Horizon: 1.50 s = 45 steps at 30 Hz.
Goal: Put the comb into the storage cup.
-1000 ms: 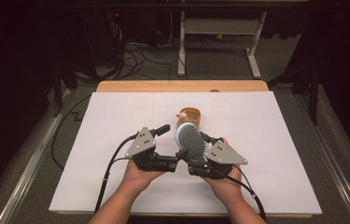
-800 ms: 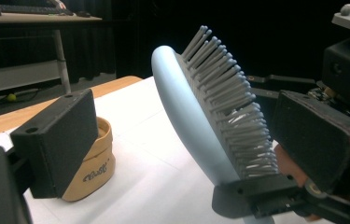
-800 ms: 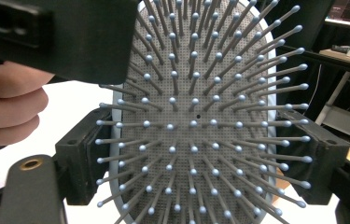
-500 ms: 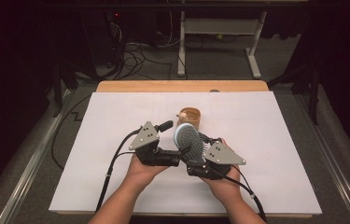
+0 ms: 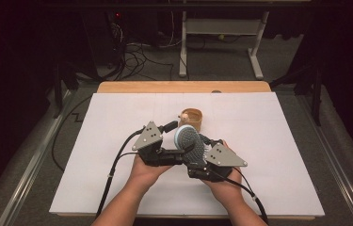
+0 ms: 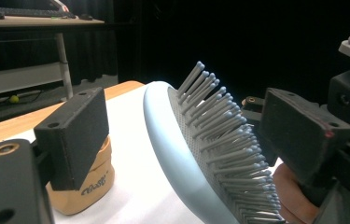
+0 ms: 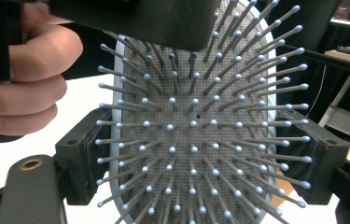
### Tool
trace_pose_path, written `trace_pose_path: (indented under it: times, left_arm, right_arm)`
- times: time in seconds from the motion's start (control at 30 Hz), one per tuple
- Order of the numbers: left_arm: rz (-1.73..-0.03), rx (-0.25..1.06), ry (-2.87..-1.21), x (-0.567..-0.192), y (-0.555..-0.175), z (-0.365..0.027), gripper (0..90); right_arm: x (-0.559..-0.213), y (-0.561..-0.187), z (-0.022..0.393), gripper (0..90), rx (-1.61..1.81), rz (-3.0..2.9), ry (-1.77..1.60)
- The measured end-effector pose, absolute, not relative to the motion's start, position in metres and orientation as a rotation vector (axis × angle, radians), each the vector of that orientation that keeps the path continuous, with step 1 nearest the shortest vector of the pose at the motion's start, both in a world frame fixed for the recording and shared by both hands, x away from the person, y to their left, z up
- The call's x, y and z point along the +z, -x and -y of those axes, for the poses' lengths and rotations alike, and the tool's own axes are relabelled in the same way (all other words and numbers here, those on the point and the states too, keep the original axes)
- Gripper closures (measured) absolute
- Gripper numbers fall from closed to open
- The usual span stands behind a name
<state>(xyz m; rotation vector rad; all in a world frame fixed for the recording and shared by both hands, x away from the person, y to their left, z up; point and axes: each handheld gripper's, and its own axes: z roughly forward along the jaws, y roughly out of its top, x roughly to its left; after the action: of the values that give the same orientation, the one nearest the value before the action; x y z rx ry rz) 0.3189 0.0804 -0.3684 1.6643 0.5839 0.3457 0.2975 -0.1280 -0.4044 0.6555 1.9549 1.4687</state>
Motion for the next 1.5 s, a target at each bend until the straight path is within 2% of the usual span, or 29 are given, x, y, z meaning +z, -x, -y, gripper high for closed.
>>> trace_pose_path:
  times: [0.53,0.9,1.5]
  left_arm:
    - [-0.581,0.289,-1.661,-0.3722,-0.3183,-0.0777,38.0]
    - [-0.599,0.249,-1.642,-0.3744,-0.3197,-0.0787,40.0]
    - [-0.619,0.243,-1.627,-0.3732,-0.3188,-0.0805,50.4]
  right_arm:
    - [-0.4045,-0.2971,0.1273,20.6,1.462,-1.956,-0.654]
    - [-0.4043,-0.2972,0.1275,20.7,1.454,-1.955,-0.655]
    - [-0.4043,-0.2966,0.1253,20.6,1.426,-1.951,-0.651]
